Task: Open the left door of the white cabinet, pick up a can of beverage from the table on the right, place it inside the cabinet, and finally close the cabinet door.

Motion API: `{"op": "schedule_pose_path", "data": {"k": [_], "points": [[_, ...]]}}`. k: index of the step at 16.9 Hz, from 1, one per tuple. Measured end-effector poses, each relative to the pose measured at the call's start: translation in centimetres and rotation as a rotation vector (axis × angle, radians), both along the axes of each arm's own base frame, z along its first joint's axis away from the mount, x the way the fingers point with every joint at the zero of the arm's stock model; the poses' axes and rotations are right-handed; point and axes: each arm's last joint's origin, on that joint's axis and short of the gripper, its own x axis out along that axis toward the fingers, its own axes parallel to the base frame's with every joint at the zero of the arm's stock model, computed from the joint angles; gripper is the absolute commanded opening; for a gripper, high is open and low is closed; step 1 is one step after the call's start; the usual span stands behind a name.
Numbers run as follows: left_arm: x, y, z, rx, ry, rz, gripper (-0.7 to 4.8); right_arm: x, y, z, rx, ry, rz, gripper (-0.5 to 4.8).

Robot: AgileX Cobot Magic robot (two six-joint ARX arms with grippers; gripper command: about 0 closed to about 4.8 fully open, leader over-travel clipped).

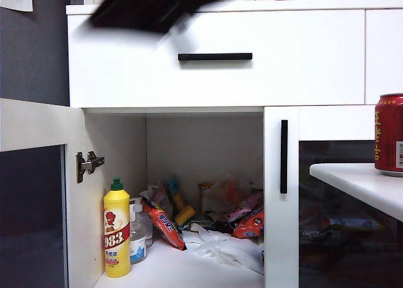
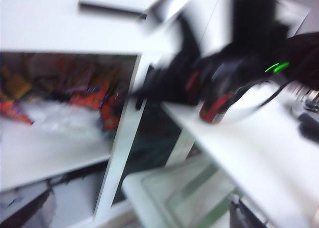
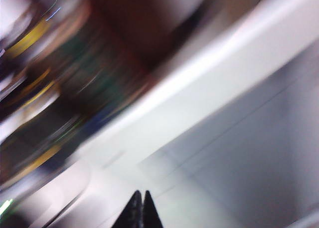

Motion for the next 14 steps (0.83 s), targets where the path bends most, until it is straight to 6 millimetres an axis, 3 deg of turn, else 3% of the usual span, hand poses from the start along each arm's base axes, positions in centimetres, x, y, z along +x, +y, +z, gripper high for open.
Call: {"op": "schedule_pose_path", "data": {"k": [1,3,6,7,9,10,12,14], "points": [[0.3,-0.5,0.2,-0.013,-0.01,0.0,4.79,-0.5,-2.0,2.5,0.009,-0.114,-0.091,-0.08],[2.1,-3.4,0.4,-0.022,-0.014,-0.051,4.79,-4.3,-8.4,9.0,-0.026,-0.404,-0.37,-0.08],[4.6,-7.2,0.7,-0.02,-0.008,-0.092,4.79,-9.5,-15.0,12.8,-0.057,-0.516,-0.699,-0.03],[5.5,-8.5,0.7,-0.028,-0.011,-0.119,4.79,-11.5,-17.0,13.5,-0.09,-0.546,-0.806,0.63],[7.2,-11.3,0.6,-0.071,-0.041,-0.185,4.79,-14.8,-20.2,13.6,-0.14,-0.561,-0.986,3.34],[7.7,-12.3,0.5,-0.087,-0.052,-0.213,4.79,-15.7,-20.9,12.5,-0.178,-0.545,-1.009,3.97],[8.8,-14.0,-0.1,-0.101,-0.06,-0.255,4.79,-16.2,-21.3,9.5,-0.238,-0.5,-1.008,4.01],[9.5,-15.2,-1.2,-0.068,-0.03,-0.269,4.79,-15.9,-21.2,4.5,-0.24,-0.437,-1.044,4.68]]}}
